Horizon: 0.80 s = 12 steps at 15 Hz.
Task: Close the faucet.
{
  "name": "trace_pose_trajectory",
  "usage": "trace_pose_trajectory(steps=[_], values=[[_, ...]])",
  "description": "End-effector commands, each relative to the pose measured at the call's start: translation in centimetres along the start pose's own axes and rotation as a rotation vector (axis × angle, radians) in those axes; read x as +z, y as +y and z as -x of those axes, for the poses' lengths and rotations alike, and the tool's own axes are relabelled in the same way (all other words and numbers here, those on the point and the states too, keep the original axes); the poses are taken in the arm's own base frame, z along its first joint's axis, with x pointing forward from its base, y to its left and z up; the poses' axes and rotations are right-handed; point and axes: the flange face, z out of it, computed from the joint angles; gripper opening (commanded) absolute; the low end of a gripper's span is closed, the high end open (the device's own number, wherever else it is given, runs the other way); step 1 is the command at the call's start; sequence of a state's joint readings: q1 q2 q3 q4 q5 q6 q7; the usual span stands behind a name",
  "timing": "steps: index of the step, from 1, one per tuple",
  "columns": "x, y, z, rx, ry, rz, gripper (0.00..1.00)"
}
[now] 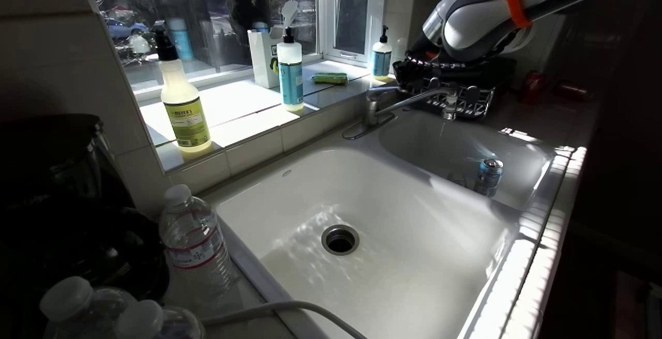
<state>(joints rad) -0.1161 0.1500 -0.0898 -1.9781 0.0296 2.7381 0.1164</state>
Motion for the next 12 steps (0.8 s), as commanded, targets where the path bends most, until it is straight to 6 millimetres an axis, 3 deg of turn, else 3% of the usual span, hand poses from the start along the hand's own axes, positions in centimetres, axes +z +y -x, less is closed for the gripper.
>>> trace_pose_trajectory(steps=[1, 5, 6, 7, 10, 12], values=[[2.2, 1.2, 4.5, 0.013, -0.058, 0.006, 0.00], [2.0, 1.2, 4.9, 0.002, -0.028, 0.003, 0.00], [1.7, 1.1, 4.6, 0.004, -0.017, 0.001, 0.09], [1.3, 1.1, 4.3, 0.005, -0.009, -0.001, 0.27], [-0.3, 0.7, 2.5, 0.005, 0.038, -0.008, 0.42], [-1.2, 0.6, 1.9, 0.004, 0.053, -0.007, 0.42]])
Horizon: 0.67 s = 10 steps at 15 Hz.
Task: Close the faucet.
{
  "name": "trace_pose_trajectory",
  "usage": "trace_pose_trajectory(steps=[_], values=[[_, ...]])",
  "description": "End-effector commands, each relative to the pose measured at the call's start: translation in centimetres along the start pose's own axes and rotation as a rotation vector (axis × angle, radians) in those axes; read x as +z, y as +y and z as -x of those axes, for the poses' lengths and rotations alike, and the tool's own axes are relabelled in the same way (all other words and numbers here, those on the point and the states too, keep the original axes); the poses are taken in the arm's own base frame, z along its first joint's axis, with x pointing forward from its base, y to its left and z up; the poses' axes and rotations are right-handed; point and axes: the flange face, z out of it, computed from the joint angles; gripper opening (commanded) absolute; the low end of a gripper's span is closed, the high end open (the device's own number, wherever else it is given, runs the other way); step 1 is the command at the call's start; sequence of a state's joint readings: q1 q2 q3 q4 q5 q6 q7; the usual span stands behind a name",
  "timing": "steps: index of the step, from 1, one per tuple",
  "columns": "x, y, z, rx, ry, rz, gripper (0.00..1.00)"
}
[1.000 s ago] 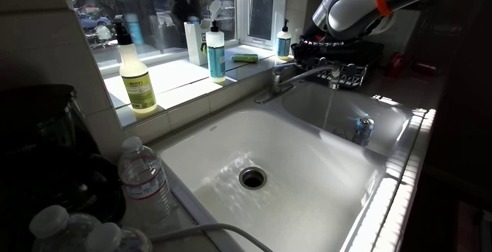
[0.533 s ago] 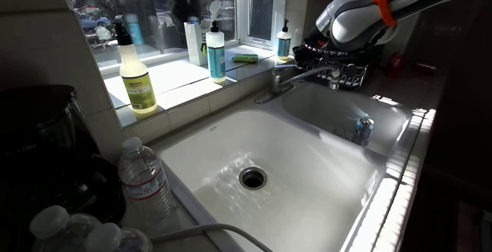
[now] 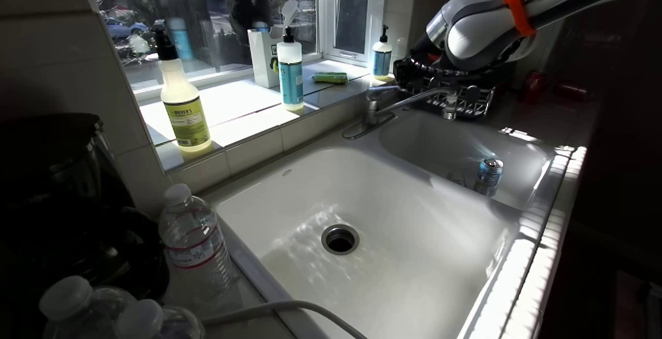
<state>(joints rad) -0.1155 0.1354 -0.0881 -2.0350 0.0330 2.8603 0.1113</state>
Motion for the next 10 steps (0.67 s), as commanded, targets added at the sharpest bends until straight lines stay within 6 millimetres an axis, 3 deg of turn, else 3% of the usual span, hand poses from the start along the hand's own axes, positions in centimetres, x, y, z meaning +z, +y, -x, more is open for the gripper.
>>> trace_pose_trajectory(steps=[1, 3, 4, 5, 10], values=[[-1.4, 0.4, 0.7, 0.005, -0.016, 0.004, 0.42], [-1.8, 0.4, 0.2, 0.005, -0.004, 0.003, 0.42], [-1.8, 0.5, 0.1, 0.010, -0.002, 0.004, 0.11], [-1.8, 0.6, 0.1, 0.009, -0.002, 0.010, 0.03], [-3.0, 1.1, -0.5, 0.019, 0.027, 0.020, 0.00]])
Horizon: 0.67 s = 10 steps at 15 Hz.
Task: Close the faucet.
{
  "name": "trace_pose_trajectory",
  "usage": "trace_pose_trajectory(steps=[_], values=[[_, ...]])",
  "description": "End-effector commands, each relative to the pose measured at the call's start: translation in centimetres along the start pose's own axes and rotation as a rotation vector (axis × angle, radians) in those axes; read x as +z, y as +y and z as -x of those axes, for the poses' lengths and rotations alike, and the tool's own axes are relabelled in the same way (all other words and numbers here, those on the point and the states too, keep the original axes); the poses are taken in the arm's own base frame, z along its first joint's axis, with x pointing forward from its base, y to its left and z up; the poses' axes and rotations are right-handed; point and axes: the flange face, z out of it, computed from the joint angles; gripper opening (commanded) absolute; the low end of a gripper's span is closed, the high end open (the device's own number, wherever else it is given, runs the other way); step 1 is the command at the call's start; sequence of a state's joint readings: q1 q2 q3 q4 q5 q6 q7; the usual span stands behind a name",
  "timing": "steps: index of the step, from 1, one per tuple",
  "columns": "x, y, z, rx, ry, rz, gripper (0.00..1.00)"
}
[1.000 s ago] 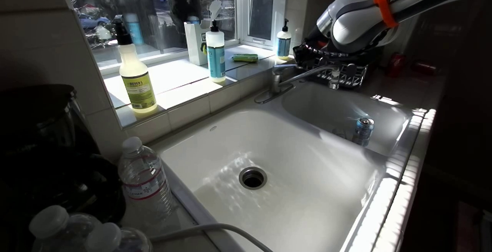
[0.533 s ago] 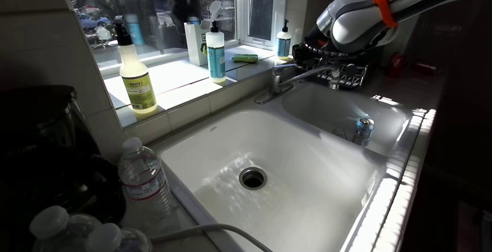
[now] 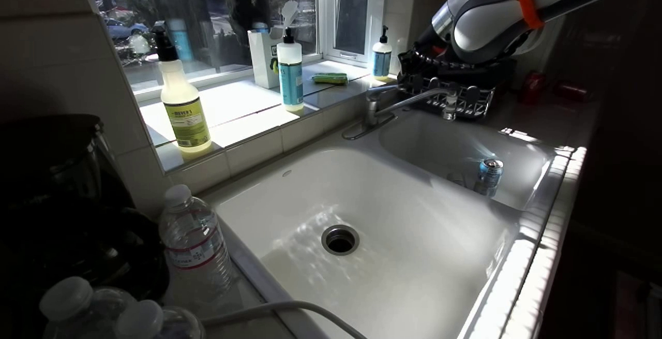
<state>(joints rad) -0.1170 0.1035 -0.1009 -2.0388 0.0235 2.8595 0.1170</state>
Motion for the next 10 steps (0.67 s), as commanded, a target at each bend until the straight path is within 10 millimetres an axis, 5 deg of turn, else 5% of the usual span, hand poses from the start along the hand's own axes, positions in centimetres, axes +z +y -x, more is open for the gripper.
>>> trace_pose_trajectory(steps=[1, 2, 3, 5, 10], values=[[-1.9, 0.5, 0.1, 0.011, -0.003, 0.021, 0.00], [-2.5, 0.6, -0.2, 0.009, -0.003, 0.027, 0.00], [-3.6, 0.4, -0.3, 0.009, -0.016, 0.029, 0.26], [-6.0, -0.2, -0.4, 0.013, -0.080, 0.023, 0.34], [-12.8, -0.6, 0.7, 0.026, -0.329, 0.078, 0.71]])
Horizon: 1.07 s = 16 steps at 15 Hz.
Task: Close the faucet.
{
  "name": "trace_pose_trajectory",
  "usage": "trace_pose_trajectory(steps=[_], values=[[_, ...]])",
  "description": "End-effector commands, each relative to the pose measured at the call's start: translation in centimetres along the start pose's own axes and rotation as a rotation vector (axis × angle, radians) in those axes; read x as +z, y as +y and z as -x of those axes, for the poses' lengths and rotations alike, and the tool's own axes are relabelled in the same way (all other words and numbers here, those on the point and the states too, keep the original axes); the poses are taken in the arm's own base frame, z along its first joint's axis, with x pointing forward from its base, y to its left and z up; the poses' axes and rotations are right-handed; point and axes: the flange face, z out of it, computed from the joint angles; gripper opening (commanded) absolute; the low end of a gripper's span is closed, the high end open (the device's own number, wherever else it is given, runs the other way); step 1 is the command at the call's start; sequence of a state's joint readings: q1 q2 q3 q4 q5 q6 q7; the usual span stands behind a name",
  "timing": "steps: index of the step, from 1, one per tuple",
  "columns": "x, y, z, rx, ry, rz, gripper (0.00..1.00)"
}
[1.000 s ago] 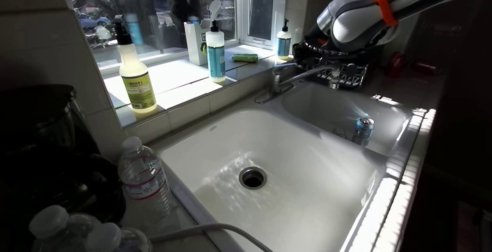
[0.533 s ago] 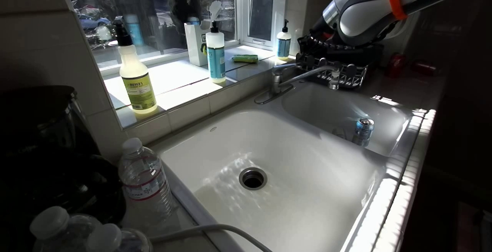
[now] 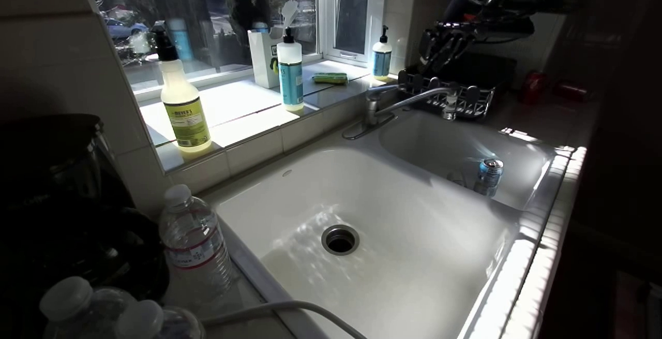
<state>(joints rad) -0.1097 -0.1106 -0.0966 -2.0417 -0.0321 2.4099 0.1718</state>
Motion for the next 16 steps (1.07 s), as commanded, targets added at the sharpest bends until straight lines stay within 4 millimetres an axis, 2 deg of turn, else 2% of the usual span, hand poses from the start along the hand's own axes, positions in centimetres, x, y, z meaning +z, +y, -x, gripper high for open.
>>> trace_pose_trajectory(steps=[1, 4, 9, 11, 12, 16], values=[[-5.0, 0.1, 2.1, 0.022, -0.113, 0.056, 0.78], [-7.8, 0.4, 2.8, 0.007, -0.121, 0.099, 0.99], [-9.6, 1.2, 3.6, 0.066, -0.099, 0.162, 1.00], [-9.8, 1.5, 3.9, 0.116, -0.107, 0.198, 1.00], [-9.5, 1.3, 2.7, 0.073, -0.094, 0.152, 1.00], [-9.6, 1.5, 3.0, 0.101, -0.101, 0.172, 1.00]])
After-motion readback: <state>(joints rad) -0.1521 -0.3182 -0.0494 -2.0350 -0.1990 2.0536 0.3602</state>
